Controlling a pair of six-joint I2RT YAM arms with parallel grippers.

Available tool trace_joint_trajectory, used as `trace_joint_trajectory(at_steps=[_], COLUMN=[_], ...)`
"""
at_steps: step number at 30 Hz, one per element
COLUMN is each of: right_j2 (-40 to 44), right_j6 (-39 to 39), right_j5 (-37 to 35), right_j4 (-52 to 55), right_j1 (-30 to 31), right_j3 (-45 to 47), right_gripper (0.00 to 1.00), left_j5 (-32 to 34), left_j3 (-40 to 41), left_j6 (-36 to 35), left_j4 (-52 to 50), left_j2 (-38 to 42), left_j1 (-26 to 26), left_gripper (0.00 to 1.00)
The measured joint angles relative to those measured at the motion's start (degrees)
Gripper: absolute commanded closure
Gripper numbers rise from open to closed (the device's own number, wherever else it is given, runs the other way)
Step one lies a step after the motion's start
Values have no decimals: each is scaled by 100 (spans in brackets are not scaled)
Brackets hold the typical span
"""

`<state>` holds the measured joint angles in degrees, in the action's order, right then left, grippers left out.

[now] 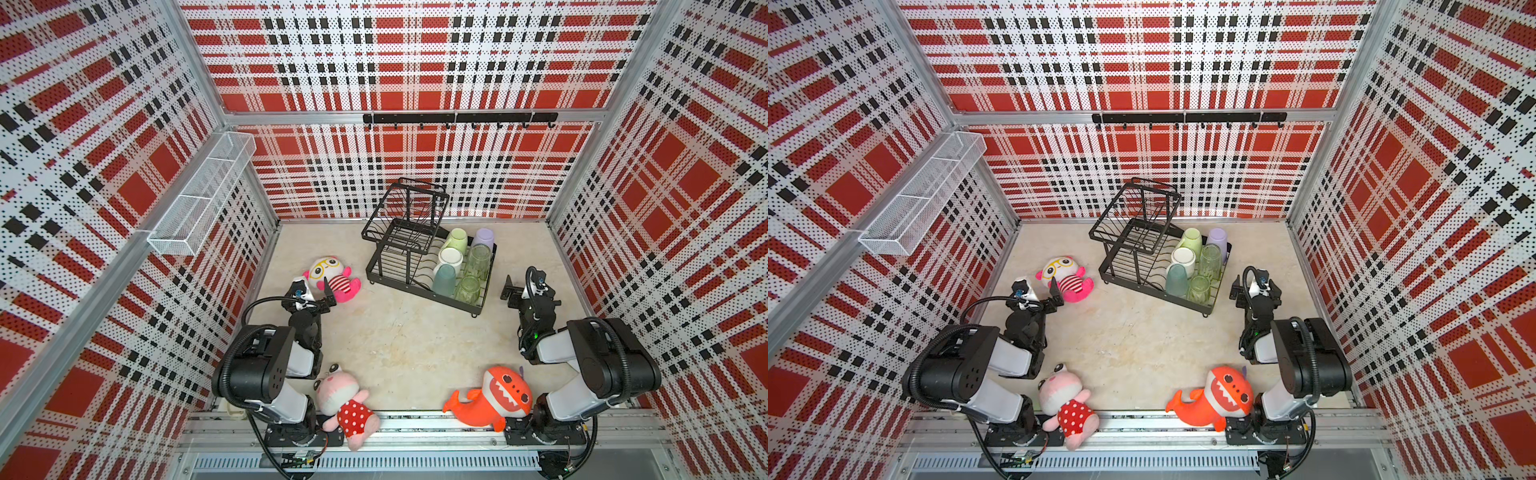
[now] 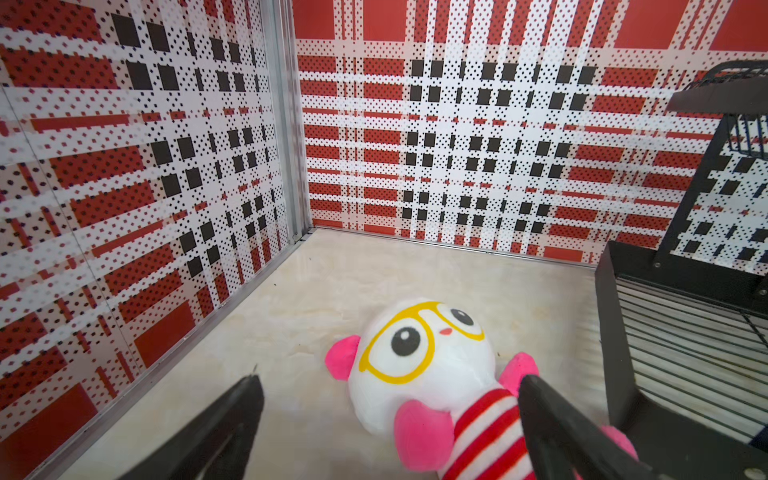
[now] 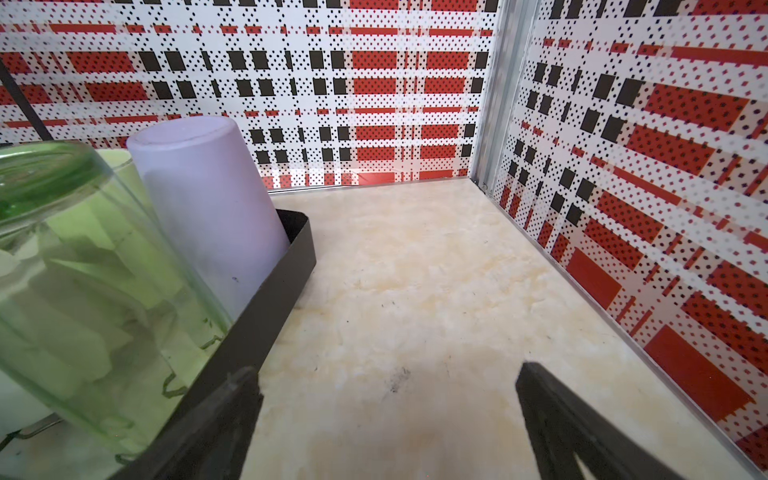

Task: Load cups into a dish rack
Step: Reset both arms

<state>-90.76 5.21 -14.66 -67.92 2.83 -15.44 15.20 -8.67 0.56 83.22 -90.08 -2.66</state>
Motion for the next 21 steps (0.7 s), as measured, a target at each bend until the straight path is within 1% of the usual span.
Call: trace_joint_trajectory(at_steps=[21], right_j2=[0], right_j6=[0], right_j5=[-63], right_j4=[83], right_j1=[4], right_j3=[0], right_gripper=[0], left_j5=[22], left_j3=[-133], left_j6=[0], left_j4=[-63], left_j2=[0], left_j1=[0], left_gripper=[2])
